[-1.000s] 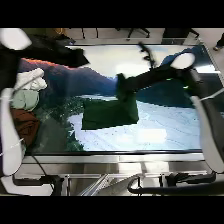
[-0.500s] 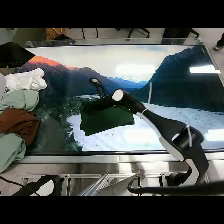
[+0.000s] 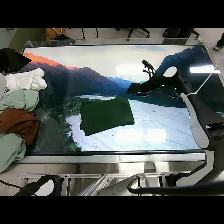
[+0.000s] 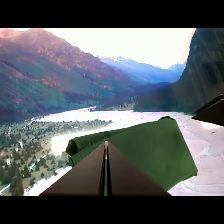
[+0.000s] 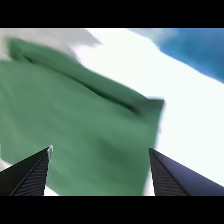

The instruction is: Fold the shirts.

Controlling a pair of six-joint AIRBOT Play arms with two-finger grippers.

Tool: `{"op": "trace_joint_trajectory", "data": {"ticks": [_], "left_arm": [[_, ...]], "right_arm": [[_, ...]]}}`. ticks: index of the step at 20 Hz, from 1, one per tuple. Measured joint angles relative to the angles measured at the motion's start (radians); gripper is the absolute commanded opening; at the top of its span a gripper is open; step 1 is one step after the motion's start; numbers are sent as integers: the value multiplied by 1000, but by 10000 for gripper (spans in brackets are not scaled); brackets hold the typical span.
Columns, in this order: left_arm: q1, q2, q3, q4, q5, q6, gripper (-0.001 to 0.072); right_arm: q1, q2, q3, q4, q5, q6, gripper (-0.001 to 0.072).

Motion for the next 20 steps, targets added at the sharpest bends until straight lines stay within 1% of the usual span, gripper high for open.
{"op": "trace_joint_trajectory", "data": {"ticks": [3, 6, 7, 8, 9, 10, 12, 15, 18, 20], "left_arm": [[1, 0, -1, 0, -12, 0, 18], [1, 0, -1, 0, -17, -1, 18], [1, 0, -1, 0, -18, -1, 18], [1, 0, -1, 0, -21, -1, 18], [1, 0, -1, 0, -24, -2, 18], [1, 1, -1, 0, -27, -2, 19], [1, 0, -1, 0, -28, -4, 18], [1, 0, -1, 0, -31, -3, 18], [1, 0, -1, 0, -35, -3, 18], [1, 1, -1, 0, -42, -3, 18]], "right_arm": [[-29, -57, -17, -21, 80, -6, 685], [8, -126, -23, -30, 109, -31, 685], [23, -145, -23, -31, 114, -39, 674], [39, -162, -24, -17, 121, -46, 434], [51, -174, -23, -16, 121, -54, 125], [61, -188, -24, -8, 120, -72, 23], [65, -189, -13, 39, 124, -101, 22], [22, -161, 21, 69, 127, -113, 20], [-99, -95, 35, 76, 120, -81, 20], [-220, -35, 26, 47, 109, -42, 20]]}}
